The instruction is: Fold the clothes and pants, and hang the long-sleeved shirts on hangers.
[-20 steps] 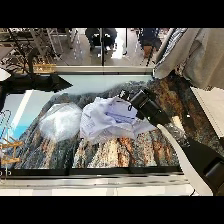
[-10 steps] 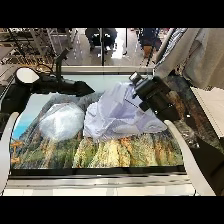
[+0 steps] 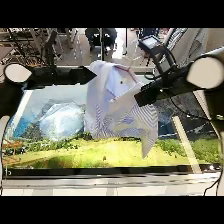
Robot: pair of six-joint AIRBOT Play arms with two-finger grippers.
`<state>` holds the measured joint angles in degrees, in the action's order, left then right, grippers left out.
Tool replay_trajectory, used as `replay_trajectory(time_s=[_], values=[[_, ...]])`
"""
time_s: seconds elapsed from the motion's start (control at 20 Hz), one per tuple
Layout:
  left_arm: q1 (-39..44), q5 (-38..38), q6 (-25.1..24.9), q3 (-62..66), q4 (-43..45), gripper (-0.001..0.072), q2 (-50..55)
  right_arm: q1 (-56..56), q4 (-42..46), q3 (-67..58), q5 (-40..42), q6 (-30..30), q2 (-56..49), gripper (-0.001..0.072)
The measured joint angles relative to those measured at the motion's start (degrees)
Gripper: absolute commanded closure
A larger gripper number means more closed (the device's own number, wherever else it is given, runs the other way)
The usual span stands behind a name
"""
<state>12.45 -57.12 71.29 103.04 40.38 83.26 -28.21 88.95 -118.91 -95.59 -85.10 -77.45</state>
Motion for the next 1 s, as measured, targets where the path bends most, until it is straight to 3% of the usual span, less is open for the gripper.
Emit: replay_trajectory(time_s=[0.15,0.3,0.45,0.55,0.65,0.75,1.0], values=[[0.04,0.48,-0.59,0.00,3.63,0.0176,-3.28,1.27,-5.92,0.20,7.39,-2.69,1.44,0.0687],[0.00,-1.18,-0.42,0.00,10.60,0.0176,-7.72,4.85,-11.69,1.88,20.09,-8.37,1.97,0.0687],[-0.13,-3.87,2.58,0.00,20.76,0.0176,-12.70,10.12,-16.57,2.82,32.02,-15.30,2.23,0.0688],[-0.13,-5.86,4.72,0.00,26.80,0.0176,-15.85,14.36,-14.49,2.99,37.05,-21.77,2.64,0.0689],[-0.13,-7.56,6.05,0.00,31.12,0.0176,-18.64,19.37,-8.85,3.10,37.07,-27.74,3.50,0.0688],[-0.13,-9.11,6.91,0.00,34.62,0.0176,-20.90,25.14,-2.62,3.17,31.47,-30.58,5.03,0.0688],[-0.13,-10.64,7.74,-0.02,38.97,0.0177,-23.06,41.35,12.70,3.19,11.50,-22.45,11.39,0.0689]])
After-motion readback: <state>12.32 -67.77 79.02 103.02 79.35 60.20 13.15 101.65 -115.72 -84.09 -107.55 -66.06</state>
